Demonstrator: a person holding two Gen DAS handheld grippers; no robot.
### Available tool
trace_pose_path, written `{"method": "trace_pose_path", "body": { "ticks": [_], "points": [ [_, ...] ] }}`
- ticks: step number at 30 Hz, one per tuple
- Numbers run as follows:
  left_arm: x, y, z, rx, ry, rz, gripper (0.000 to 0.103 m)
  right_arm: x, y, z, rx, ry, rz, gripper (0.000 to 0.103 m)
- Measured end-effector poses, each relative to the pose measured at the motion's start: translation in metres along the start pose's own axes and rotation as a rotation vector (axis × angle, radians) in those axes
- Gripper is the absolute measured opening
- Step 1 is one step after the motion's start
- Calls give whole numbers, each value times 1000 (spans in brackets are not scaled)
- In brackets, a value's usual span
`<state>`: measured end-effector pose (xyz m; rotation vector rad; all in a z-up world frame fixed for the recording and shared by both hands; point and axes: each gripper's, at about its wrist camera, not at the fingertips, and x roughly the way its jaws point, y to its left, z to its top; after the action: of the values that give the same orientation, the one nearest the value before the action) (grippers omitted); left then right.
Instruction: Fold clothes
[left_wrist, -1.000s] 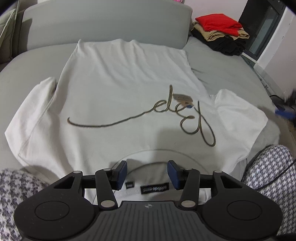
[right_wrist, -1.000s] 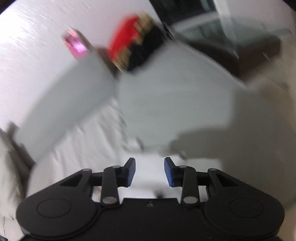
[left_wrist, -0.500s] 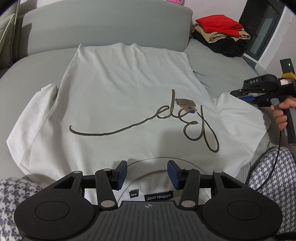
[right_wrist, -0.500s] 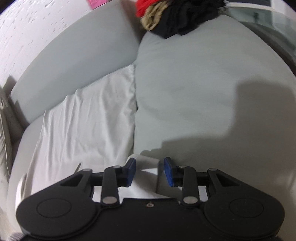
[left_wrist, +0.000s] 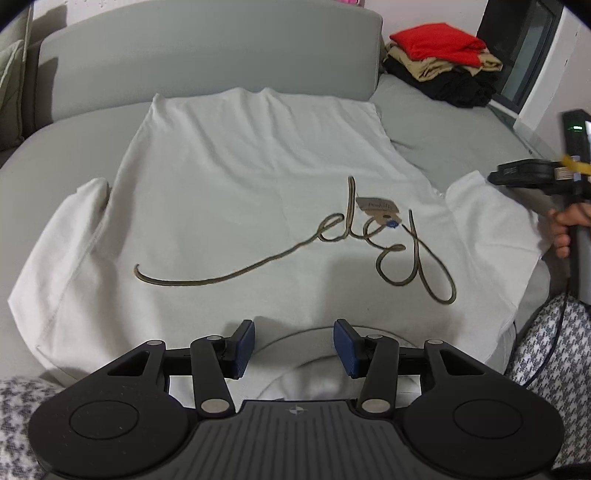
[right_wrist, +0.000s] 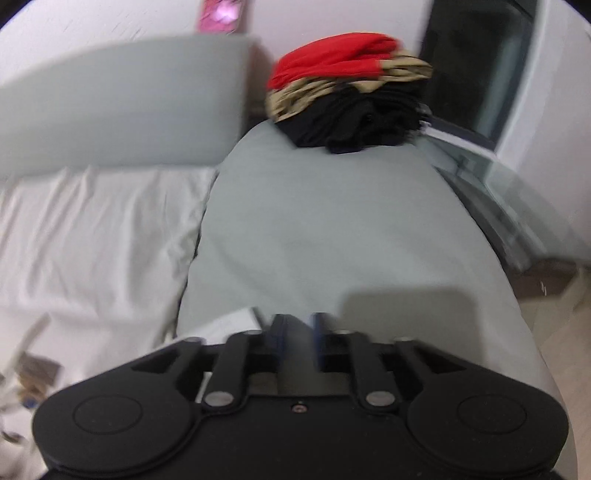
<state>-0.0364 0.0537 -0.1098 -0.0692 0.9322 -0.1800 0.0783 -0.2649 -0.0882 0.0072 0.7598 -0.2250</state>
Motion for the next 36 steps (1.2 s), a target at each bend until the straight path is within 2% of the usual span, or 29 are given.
{"method": "trace_pose_path", "body": {
  "ticks": [2,5,8,10,13,16,18,19,23,26,29,31,33,35,36],
  "points": [
    [-5,6,-1,-13,-7,4,46,-9,-29,3,146,36,66,57],
    [-10,11,-5,-35,-9,-1,46,-22,-84,-7,435,155,226,56],
    [-15,12,-8,-53,-10,-27,46,-37,-123,-31,647,224,343,56],
    [-15,10,-11,-53,-6,-46,46,-35,-130,-43,668,254,389,53],
    [-15,4,-14,-46,1,-56,46,-27,-128,-51,608,276,411,45],
    [-17,0,-17,-49,0,-71,46,-21,-124,-55,632,253,460,41],
    [-18,0,-19,-54,0,-74,46,-19,-119,-56,645,239,438,3],
    [-20,0,-20,-53,-1,-72,46,-24,-118,-56,642,194,397,2],
    [-23,3,-24,-51,-8,-73,46,-50,-109,-55,525,16,168,1],
    [-16,6,-26,-51,13,-69,46,-47,-96,-54,426,25,75,1],
    [-19,5,-27,-34,5,-51,46,-48,-88,-48,409,44,16,2],
    [-22,5,-28,-22,-3,-40,46,-57,-86,-44,396,56,-9,7],
    [-31,7,-26,-5,-35,-22,46,-72,-86,-43,400,21,-11,24],
    [-36,9,-22,3,-65,5,47,-90,-82,-45,417,-57,40,25],
    [-36,12,-19,2,-76,22,47,-94,-76,-44,408,-65,106,25]
  ]
}}
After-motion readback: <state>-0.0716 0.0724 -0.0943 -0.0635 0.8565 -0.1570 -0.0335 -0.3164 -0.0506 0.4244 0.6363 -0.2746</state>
